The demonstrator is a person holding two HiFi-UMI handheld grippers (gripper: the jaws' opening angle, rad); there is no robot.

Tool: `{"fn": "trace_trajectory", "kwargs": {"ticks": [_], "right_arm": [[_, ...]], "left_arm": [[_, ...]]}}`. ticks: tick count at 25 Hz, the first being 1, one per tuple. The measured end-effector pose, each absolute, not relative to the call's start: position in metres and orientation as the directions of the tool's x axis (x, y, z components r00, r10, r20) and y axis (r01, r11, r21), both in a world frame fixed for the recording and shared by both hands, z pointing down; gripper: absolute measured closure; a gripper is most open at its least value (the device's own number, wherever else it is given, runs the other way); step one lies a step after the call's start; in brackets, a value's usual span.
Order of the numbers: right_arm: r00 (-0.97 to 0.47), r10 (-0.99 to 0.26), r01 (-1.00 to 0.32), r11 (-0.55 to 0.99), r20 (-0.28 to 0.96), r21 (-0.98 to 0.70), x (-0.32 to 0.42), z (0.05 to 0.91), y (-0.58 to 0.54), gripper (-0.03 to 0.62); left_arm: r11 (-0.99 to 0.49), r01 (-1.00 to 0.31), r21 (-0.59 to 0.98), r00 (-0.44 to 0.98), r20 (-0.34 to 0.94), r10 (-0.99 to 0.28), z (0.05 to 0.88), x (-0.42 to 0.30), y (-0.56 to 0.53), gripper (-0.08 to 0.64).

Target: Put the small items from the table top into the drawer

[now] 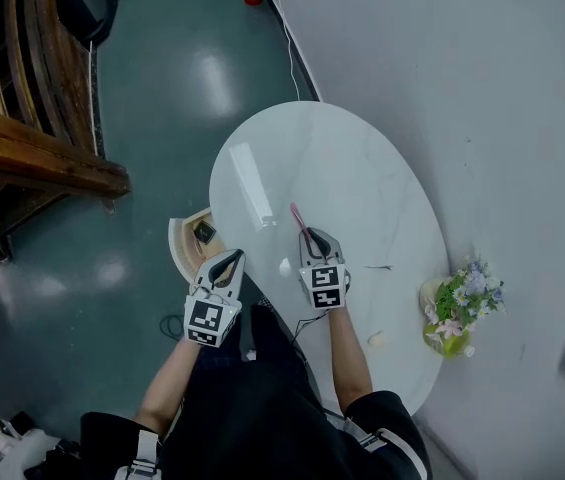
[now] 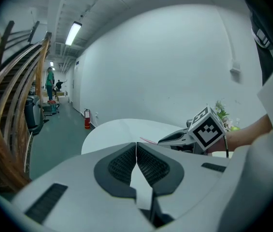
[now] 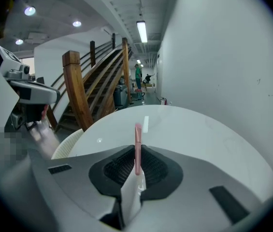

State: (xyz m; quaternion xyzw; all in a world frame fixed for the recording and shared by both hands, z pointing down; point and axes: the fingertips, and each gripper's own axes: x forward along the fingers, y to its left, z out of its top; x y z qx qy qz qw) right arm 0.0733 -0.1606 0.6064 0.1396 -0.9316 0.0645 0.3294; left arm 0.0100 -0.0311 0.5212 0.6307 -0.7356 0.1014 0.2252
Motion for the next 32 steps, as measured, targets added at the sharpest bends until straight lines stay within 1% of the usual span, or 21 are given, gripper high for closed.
{"fn": "trace_trajectory", "kwargs": {"ticks": [10,17,32], "right_arm": [[-0.827,-0.221,-0.278,0.960,0.517,-0.035,0.061,0.533,-0.127,0.532],[-0.873,-0.176,-0.254,0.960,0.455,-0.116,0.054,0.506,-0.084,0.532],[-0.868,-0.005,-0.084,0.987,0.497,-0.138,0.010,0.530,0.020,0.532]], "left_arm": [[0.204,-0.972,0.119,-0.134,0.436,-0.890,0.502,0.005,-0.005,0.538],[0.248,-0.963,0.110,-0.181,0.420,-0.889,0.493,-0.008,0.022,0.538],[0.345,-0.930,0.123,-0.260,0.443,-0.858,0.506,-0.044,0.099,0.538]]}}
